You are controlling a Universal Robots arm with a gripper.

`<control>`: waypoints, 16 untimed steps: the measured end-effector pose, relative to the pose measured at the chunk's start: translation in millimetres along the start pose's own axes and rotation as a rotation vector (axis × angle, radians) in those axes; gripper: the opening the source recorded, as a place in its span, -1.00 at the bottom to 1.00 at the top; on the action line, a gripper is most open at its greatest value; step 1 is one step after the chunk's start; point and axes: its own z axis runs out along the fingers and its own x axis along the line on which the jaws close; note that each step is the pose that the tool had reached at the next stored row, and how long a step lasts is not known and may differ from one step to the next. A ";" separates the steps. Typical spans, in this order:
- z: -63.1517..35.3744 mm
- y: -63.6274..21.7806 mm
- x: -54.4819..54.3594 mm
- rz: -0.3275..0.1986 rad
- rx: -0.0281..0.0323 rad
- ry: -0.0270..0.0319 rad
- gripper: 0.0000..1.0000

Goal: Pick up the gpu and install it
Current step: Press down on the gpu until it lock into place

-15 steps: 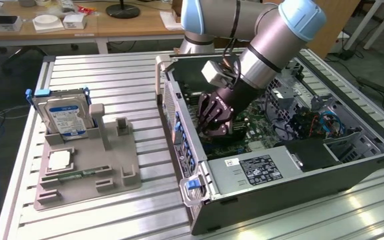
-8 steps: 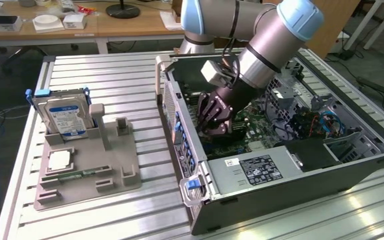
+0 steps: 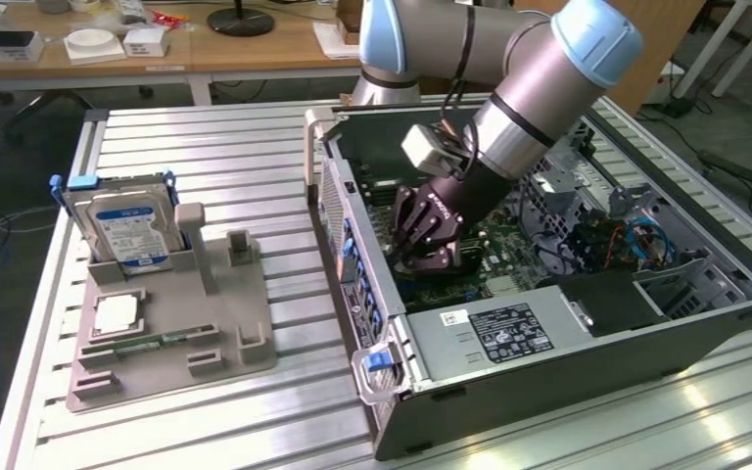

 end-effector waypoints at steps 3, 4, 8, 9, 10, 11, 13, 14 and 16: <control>-2.1 -3.9 0.1 0.000 0.0001 -0.0001 -0.80; -2.5 -5.3 0.2 0.000 0.0001 -0.0001 -0.80; -1.4 -8.2 0.2 0.000 0.0022 -0.0002 -0.80; -1.1 -9.1 0.2 0.000 0.0045 -0.0001 -0.80; -0.8 -10.0 0.2 0.000 0.0069 0.0001 -0.80; -0.6 -11.4 0.1 0.000 0.0089 0.0000 -0.80; -0.5 -14.5 0.1 0.000 0.0106 -0.0001 -0.80; -0.4 -15.9 0.2 0.000 0.0109 -0.0007 -0.80; -0.5 -19.8 0.1 -0.001 0.0109 -0.0019 -0.80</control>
